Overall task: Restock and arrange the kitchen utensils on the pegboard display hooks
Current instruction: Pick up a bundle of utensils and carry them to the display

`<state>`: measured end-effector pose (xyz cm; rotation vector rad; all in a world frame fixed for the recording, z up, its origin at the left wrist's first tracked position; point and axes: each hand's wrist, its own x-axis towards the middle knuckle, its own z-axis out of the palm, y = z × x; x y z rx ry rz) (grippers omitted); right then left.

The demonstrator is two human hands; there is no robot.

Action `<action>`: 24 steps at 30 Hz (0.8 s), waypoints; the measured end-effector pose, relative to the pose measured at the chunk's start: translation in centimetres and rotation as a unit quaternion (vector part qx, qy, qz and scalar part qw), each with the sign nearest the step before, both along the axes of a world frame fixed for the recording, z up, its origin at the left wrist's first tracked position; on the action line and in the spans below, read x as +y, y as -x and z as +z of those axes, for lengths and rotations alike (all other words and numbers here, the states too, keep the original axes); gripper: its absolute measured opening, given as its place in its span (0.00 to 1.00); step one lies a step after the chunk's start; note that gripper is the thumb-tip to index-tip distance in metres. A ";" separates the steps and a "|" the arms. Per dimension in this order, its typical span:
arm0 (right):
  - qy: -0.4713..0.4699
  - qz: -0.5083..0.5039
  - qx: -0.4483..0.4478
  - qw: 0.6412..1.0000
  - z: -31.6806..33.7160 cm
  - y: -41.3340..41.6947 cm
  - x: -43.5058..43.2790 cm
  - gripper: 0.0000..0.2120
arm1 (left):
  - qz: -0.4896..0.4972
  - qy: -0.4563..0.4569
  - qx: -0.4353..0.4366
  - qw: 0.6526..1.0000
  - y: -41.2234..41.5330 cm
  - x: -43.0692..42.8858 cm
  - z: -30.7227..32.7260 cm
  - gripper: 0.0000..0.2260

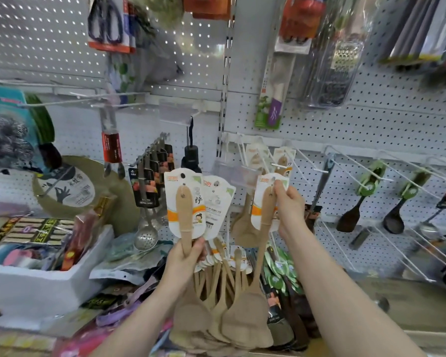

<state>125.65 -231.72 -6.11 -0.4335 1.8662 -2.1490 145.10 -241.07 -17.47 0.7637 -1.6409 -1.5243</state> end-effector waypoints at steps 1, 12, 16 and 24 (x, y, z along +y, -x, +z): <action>0.002 0.001 0.012 1.000 -0.2 0.3 -0.1 0.13 | -0.001 -0.004 0.004 1.000 0.3 0.0 -0.1 0.08; 0.010 -0.012 0.096 0.995 -1.8 2.3 -2.0 0.11 | 0.003 -0.019 0.012 1.000 2.5 -0.7 -0.3 0.12; 0.012 -0.005 0.076 0.997 -2.7 3.8 -3.9 0.11 | 0.018 -0.022 0.015 0.999 2.7 -1.5 -0.4 0.11; -0.054 -0.022 0.027 0.998 -2.9 9.0 -8.6 0.10 | 0.048 -0.059 0.032 0.997 3.1 -2.1 -0.1 0.08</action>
